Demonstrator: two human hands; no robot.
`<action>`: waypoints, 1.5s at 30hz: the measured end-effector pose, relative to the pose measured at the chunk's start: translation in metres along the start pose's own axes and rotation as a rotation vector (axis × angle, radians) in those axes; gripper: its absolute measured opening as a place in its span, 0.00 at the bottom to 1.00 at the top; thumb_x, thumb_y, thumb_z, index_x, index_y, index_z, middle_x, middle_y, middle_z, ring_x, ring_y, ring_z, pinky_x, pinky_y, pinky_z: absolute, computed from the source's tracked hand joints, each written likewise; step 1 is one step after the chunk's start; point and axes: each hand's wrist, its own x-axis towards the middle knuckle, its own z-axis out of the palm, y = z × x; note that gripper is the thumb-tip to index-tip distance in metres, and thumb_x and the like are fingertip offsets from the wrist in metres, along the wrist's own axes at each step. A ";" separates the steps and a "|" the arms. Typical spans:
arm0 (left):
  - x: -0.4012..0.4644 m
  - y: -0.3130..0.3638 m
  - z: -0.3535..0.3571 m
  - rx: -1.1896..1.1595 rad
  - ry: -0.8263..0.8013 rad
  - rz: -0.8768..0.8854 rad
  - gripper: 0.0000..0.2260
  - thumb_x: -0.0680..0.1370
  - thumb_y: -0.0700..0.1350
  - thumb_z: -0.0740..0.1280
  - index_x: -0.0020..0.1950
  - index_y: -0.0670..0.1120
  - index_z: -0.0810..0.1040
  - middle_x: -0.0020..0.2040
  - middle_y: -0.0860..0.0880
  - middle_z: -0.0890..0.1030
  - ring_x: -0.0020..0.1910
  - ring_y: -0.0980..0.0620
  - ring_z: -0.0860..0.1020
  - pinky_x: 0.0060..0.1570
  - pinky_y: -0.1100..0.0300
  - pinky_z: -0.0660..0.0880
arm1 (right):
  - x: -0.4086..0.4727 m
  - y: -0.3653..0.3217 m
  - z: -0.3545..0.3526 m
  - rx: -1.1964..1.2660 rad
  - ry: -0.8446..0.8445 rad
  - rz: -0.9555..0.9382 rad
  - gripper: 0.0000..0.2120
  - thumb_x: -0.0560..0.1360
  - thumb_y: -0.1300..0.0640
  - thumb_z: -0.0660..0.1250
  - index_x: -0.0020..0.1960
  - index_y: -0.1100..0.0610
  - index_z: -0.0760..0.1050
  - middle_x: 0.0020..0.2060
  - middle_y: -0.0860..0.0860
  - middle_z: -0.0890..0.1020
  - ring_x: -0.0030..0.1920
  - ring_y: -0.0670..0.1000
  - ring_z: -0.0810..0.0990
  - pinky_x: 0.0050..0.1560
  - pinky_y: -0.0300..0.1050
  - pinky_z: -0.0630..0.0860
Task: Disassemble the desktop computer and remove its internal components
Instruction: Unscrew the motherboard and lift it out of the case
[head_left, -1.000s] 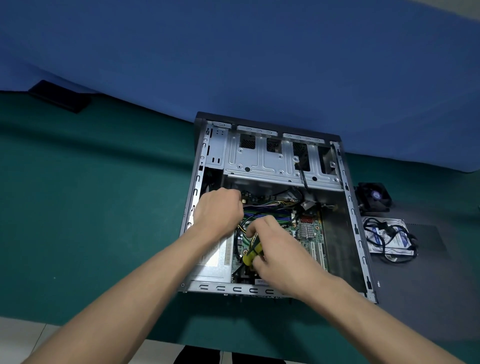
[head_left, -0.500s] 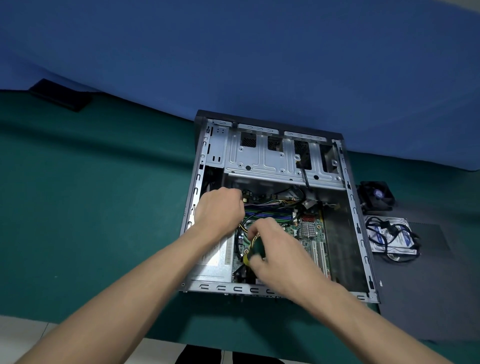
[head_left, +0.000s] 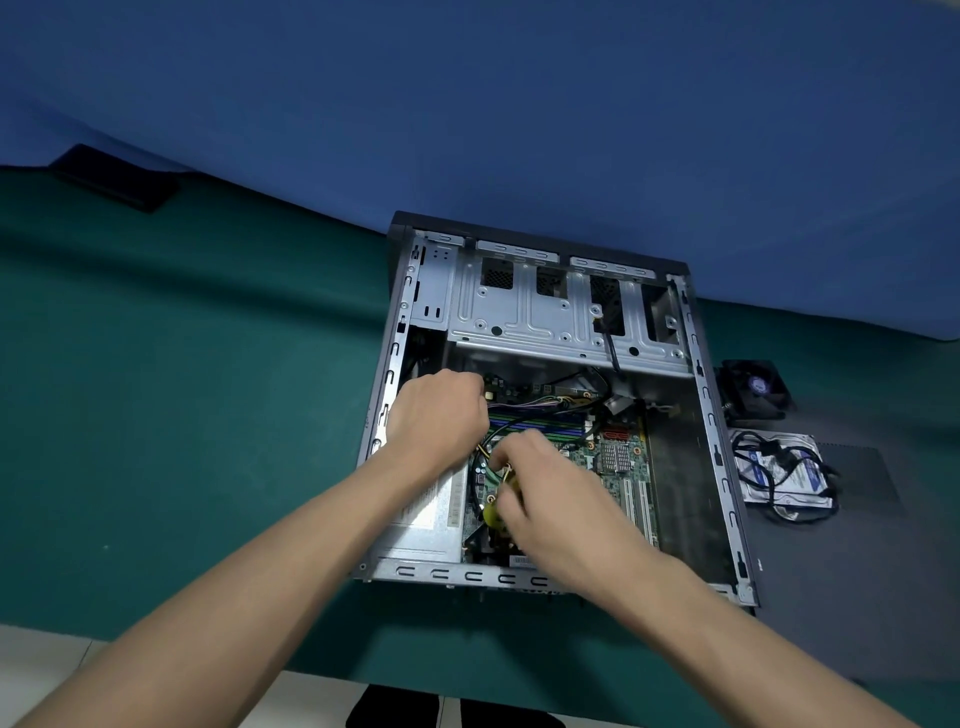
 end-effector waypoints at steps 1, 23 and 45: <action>0.000 0.000 0.000 0.001 0.002 -0.003 0.10 0.76 0.43 0.55 0.39 0.46 0.74 0.36 0.46 0.79 0.32 0.44 0.73 0.33 0.56 0.67 | -0.001 -0.002 0.001 0.009 -0.029 0.000 0.10 0.76 0.55 0.59 0.57 0.51 0.65 0.53 0.47 0.68 0.44 0.53 0.74 0.44 0.48 0.69; 0.000 -0.001 0.000 0.004 0.019 0.000 0.10 0.76 0.44 0.56 0.38 0.47 0.74 0.34 0.47 0.79 0.31 0.46 0.71 0.32 0.57 0.64 | 0.003 -0.005 0.000 -0.001 -0.023 0.049 0.14 0.78 0.57 0.56 0.63 0.53 0.64 0.57 0.51 0.68 0.51 0.59 0.75 0.51 0.53 0.72; -0.004 0.003 -0.004 -0.004 0.010 0.004 0.10 0.76 0.44 0.55 0.38 0.48 0.73 0.32 0.50 0.73 0.31 0.47 0.72 0.32 0.57 0.65 | 0.000 0.004 0.004 0.055 0.073 0.028 0.08 0.78 0.55 0.57 0.58 0.52 0.67 0.53 0.48 0.70 0.47 0.55 0.75 0.48 0.49 0.71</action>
